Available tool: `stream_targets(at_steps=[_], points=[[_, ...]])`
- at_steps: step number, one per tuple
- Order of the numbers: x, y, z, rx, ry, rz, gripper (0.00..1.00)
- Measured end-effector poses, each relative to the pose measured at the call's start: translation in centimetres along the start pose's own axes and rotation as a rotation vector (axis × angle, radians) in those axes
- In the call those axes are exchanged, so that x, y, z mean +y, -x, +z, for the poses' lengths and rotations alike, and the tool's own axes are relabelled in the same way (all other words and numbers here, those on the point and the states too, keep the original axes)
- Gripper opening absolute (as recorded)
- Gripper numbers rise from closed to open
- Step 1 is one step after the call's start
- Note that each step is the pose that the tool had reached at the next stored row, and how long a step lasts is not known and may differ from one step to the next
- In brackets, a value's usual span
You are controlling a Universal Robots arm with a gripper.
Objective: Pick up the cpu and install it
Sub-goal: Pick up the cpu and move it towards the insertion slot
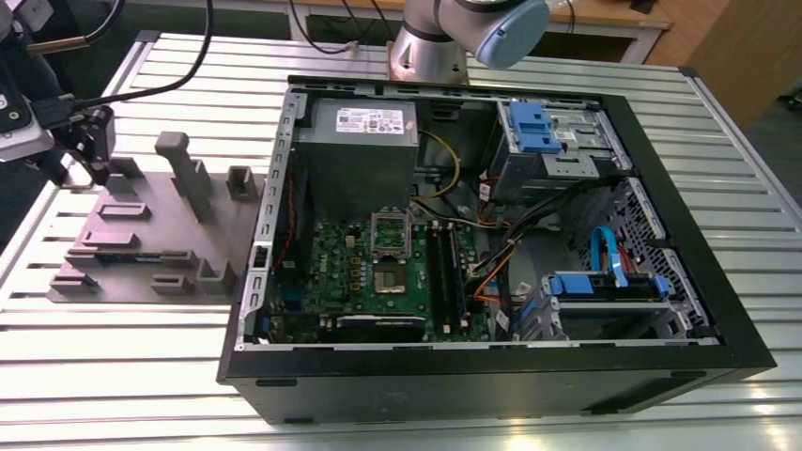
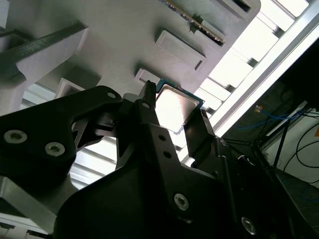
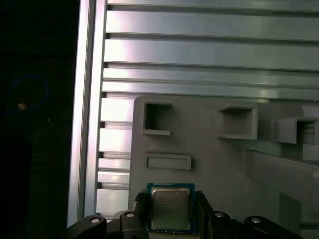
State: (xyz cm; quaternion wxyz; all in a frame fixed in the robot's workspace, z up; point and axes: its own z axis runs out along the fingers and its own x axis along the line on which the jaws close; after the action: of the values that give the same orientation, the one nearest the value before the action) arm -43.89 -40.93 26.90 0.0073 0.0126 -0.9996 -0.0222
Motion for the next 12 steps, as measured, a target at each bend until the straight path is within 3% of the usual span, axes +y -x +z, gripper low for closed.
stream_targets(at_steps=[12], points=[[0.02, -0.01, -0.45, 0.0, 0.0, 0.0, 0.47]])
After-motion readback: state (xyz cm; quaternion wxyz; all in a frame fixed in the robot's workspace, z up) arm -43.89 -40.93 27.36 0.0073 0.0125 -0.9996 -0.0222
